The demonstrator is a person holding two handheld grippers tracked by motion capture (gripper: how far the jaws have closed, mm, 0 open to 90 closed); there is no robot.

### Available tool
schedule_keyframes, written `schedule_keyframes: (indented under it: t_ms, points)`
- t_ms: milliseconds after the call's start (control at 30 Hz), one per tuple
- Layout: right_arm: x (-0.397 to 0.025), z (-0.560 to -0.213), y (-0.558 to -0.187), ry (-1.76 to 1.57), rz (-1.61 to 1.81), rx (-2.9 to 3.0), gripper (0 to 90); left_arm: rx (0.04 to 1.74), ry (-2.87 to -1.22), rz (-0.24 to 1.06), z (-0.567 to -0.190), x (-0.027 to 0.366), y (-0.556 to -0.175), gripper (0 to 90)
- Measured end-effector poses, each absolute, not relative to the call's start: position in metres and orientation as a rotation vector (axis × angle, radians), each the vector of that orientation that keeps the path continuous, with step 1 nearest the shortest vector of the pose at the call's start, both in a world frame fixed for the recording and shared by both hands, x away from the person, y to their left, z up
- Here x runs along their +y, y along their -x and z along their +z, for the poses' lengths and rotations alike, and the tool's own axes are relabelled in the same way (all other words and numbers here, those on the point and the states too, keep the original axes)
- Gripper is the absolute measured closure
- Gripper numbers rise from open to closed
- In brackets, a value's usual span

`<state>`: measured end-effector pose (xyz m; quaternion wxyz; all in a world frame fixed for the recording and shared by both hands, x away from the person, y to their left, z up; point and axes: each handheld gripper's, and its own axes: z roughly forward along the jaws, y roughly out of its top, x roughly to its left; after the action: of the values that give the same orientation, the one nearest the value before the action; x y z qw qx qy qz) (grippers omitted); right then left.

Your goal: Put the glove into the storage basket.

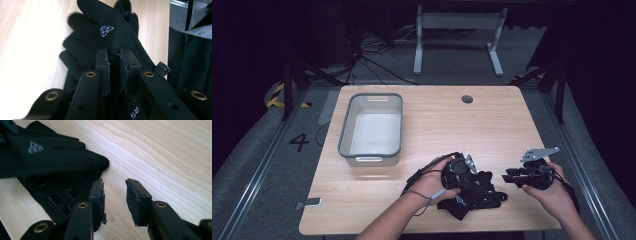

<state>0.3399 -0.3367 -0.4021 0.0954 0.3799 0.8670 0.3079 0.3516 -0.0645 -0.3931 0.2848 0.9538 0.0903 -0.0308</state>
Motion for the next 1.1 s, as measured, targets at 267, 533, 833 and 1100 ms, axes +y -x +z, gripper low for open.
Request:
schedule_keyframes:
  t_ms: [267,533,833,1100]
  points:
    - [-0.336,-0.403,-0.340,-1.127,0.909,2.574,66.9,0.331,-2.528,-0.137,-0.401,-0.059,-0.351,63.1]
    - [-0.325,-0.402,-0.347,-1.086,0.930,2.583,64.5,0.449,-2.485,-0.106,-0.395,-0.032,-0.337,54.3]
    - [-0.288,-0.406,-0.365,-0.973,0.941,2.653,61.1,0.534,-2.492,-0.130,-0.399,-0.003,-0.317,53.2]
    - [-0.267,-0.412,-0.374,-0.910,0.921,2.700,58.5,0.574,-2.523,-0.086,-0.407,0.005,-0.305,53.2]
